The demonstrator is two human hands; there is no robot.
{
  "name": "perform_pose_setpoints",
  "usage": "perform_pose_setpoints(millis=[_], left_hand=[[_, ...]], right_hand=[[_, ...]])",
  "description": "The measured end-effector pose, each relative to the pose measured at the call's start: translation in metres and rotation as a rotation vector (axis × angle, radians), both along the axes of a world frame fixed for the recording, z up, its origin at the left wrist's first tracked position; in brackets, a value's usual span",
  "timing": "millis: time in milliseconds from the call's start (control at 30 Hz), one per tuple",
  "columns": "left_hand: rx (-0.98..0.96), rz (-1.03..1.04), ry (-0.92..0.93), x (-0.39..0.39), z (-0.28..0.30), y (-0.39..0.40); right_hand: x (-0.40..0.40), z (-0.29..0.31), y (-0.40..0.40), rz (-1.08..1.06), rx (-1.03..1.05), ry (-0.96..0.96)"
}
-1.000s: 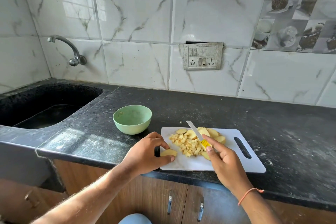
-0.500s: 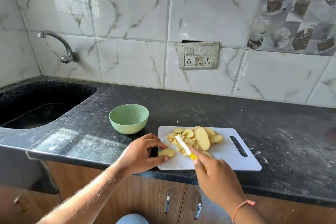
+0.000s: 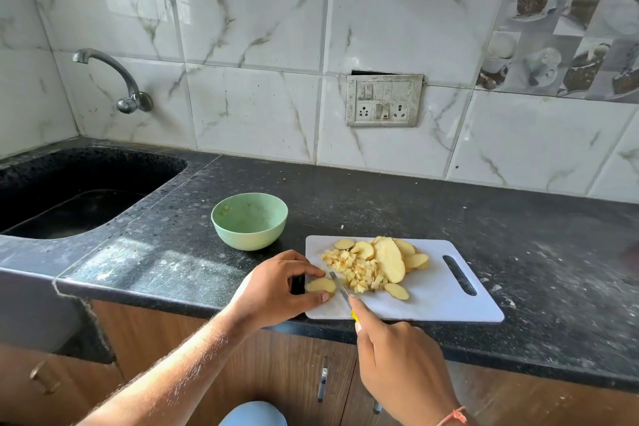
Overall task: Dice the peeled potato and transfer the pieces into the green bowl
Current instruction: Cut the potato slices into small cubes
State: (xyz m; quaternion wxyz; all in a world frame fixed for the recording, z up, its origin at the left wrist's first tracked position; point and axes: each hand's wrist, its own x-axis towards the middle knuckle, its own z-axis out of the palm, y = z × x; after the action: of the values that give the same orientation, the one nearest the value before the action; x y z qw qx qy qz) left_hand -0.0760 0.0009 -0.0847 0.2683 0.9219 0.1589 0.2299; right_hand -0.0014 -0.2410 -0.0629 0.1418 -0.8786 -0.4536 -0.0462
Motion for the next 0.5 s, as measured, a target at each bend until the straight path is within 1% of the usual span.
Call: perform_pose_setpoints(millis=[300,500], left_hand=[[-0.017,0.008,-0.013,0.002,-0.001,0.002],[-0.01,0.001,-0.012,0.0,0.001,0.0]], right_hand=[[-0.003,0.007,-0.001,-0.058,0.093,0.044],[-0.007,0.011,0.001,-0.055,0.016,0.023]])
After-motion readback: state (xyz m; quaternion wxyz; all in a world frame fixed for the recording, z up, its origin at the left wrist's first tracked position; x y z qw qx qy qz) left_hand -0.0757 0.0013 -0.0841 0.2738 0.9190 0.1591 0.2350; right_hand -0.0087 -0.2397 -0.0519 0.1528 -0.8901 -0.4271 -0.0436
